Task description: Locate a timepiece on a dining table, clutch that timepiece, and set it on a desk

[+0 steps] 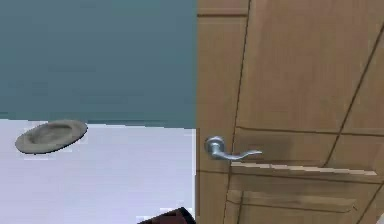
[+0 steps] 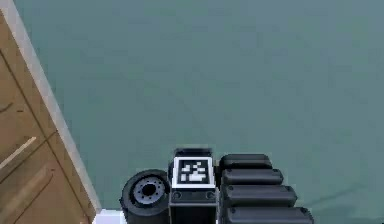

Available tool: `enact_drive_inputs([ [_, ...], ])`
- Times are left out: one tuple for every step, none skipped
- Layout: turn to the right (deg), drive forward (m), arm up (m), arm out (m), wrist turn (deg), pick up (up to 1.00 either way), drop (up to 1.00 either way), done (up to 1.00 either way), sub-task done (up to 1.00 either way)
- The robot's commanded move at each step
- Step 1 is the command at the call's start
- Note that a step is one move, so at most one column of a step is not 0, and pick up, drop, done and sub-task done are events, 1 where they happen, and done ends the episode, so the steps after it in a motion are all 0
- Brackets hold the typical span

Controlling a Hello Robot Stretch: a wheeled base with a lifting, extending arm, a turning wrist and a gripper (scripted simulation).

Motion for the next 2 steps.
enact_drive_inputs([
  [-45.0, 0.0, 0.0, 0.0, 0.0, 0.0, 0.0, 0.0, 0.0],
  [-12.0, 0.0, 0.0, 0.0, 0.0, 0.0, 0.0, 0.0, 0.0],
])
